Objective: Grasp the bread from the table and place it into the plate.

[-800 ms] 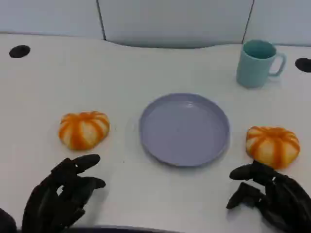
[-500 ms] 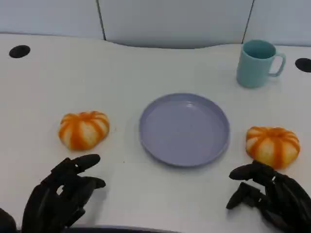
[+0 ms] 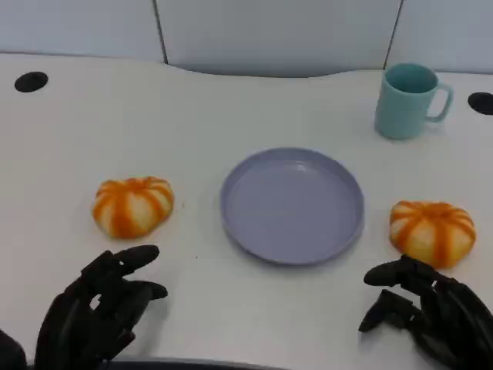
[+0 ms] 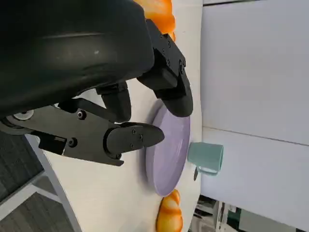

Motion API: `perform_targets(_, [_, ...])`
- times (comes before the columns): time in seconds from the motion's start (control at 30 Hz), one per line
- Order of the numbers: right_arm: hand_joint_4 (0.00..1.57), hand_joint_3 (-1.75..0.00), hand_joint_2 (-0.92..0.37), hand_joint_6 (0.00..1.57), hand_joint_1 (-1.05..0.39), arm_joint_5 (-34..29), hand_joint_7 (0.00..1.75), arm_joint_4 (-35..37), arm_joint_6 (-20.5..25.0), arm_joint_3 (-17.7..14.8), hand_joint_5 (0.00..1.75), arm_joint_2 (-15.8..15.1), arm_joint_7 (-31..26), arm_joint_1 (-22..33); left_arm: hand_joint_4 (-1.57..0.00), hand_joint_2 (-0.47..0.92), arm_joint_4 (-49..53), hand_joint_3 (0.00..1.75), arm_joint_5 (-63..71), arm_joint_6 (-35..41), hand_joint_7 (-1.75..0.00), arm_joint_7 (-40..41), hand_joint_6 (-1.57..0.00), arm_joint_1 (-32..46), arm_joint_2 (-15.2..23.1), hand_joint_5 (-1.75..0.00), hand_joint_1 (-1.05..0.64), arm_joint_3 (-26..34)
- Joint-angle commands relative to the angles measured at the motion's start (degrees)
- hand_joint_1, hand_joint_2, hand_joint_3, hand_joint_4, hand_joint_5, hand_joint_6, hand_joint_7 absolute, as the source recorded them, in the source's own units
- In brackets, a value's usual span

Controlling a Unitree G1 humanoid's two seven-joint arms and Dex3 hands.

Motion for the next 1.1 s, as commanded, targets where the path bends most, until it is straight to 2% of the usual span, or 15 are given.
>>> perform_targets(0.03, [0.56, -0.47, -0.92, 0.56, -0.46, 0.4, 0.98, -0.2, -0.2, -0.7, 1.4, -0.8, -0.2, 0.0, -0.19, 0.92, -0.5, 0.44, -0.2, 0.3, -0.6, 0.7, -0.47, 0.2, 0.9, -1.35, -0.22, 0.3])
perform_targets(0.3, [0.56, -0.48, -0.92, 0.56, -0.45, 0.4, 0.98, -0.7, 0.0, -0.5, 1.4, -0.7, -0.3, 0.3, -0.19, 0.92, -0.1, 0.45, 0.2, -1.1, -0.6, 0.6, -0.47, 0.2, 1.0, -1.36, -0.22, 0.2])
perform_targets(0.4, [0.56, -0.48, -0.92, 0.56, -0.44, 0.7, 0.98, -1.1, 0.6, -0.6, 1.41, -0.5, -0.4, 0.4, -0.17, 0.92, -3.4, 0.44, 1.5, -0.7, -0.59, 2.4, -0.46, 1.2, 1.2, -1.35, -0.19, -0.3])
perform_targets(0.5, [0.57, -0.47, -0.92, 0.57, -0.45, 0.8, 0.99, -1.1, 0.5, -0.6, 1.41, -0.3, -0.2, 0.5, -0.18, 0.92, -7.5, 0.41, 7.1, -3.3, -0.52, 6.1, -0.45, 2.5, 3.2, -1.24, -0.17, -1.7])
perform_targets(0.67, [0.56, -0.47, -0.92, 0.56, -0.46, 0.6, 1.0, -1.1, 0.3, -0.4, 1.4, 0.0, -0.3, 0.5, -0.27, 0.92, -13.3, 0.3, 16.1, -7.3, -0.29, 11.0, -0.51, 2.5, 8.0, -0.95, -0.1, -3.2])
perform_targets(0.83, [0.57, -0.45, -0.92, 0.57, -0.47, 0.6, 1.0, -0.9, 0.0, -0.4, 1.39, 0.4, -0.6, 0.4, -0.48, 0.92, -19.1, 0.18, 26.7, -9.1, -0.06, 17.8, -0.58, 2.5, 13.1, -0.46, -0.14, -4.0])
perform_targets(0.9, [0.57, -0.45, -0.92, 0.57, -0.47, 0.3, 1.0, -1.0, -0.1, -0.3, 1.38, 0.4, -0.8, 0.5, -0.52, 0.92, -22.1, 0.15, 31.2, -8.9, -0.03, 20.9, -0.59, 2.6, 14.7, -0.37, -0.13, -4.2])
perform_targets(1.0, [0.57, -0.46, -0.92, 0.56, -0.47, -0.3, 1.0, -0.7, -1.2, -0.1, 1.37, 0.4, -1.0, 0.6, -0.59, 0.92, -25.9, 0.12, 39.1, -8.8, -0.01, 25.8, -0.59, 2.8, 17.3, -0.25, -0.21, -4.5])
perform_targets(1.1, [0.57, -0.46, -0.92, 0.56, -0.48, 0.1, 1.0, -0.1, -1.0, -0.2, 1.37, 0.4, -0.4, 0.3, -0.55, 0.92, -30.6, 0.1, 45.5, -6.7, 0.0, 29.0, -0.54, 3.1, 19.5, -0.17, -0.28, -5.0])
